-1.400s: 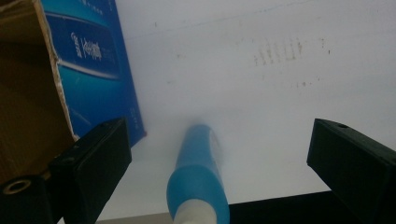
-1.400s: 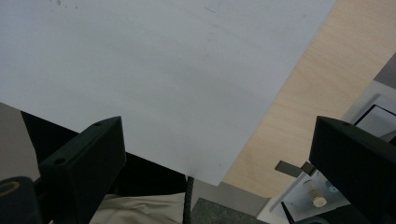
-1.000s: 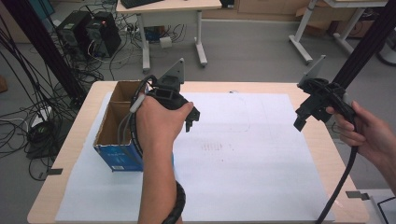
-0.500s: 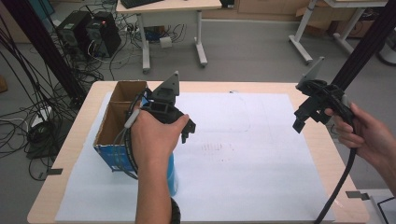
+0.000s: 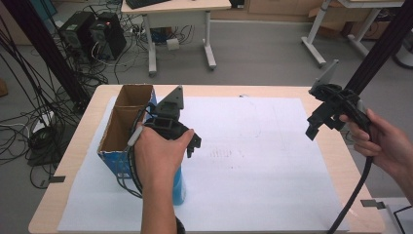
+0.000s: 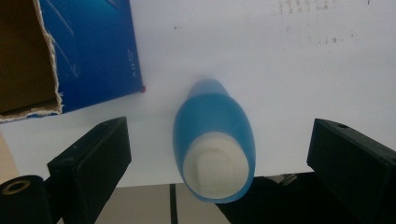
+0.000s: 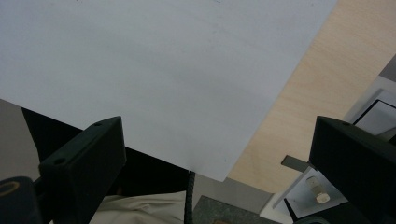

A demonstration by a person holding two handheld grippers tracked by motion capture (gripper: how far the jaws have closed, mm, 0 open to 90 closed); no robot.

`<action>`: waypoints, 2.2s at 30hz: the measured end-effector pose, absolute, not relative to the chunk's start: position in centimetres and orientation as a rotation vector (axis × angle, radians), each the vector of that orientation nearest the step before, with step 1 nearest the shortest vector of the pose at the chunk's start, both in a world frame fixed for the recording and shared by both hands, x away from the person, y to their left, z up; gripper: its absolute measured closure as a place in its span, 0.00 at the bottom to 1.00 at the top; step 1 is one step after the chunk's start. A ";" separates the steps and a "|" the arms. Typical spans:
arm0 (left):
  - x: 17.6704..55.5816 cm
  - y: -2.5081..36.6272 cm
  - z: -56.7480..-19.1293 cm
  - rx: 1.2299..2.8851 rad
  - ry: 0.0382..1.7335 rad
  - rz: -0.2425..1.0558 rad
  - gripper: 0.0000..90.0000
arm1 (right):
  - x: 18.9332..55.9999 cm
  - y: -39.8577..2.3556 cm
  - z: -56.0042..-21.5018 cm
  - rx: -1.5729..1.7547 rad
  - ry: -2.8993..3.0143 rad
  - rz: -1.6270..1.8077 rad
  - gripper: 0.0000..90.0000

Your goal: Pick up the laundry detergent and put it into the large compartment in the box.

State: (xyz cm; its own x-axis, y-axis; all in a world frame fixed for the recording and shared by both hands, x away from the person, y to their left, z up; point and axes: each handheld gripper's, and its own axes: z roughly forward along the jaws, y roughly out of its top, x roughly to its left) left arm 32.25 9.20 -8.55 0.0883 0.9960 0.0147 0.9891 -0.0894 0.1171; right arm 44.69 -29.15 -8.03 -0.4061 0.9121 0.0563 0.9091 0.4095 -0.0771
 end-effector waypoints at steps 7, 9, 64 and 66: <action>32.0 9.5 -9.5 2.254 2.084 0.118 0.07 | 44.5 -29.1 -8.1 -1.658 -2.562 0.054 0.04; 32.0 9.5 -9.7 2.259 2.086 0.117 0.07 | 44.5 -29.1 -8.2 -1.658 -2.562 0.054 0.04; 32.7 9.5 -13.2 2.301 2.101 0.048 0.40 | 45.0 -28.1 -8.9 -1.655 -2.564 0.088 0.04; 32.7 9.5 -13.1 2.296 2.106 0.046 0.40 | 45.0 -28.1 -8.9 -1.652 -2.565 0.085 0.04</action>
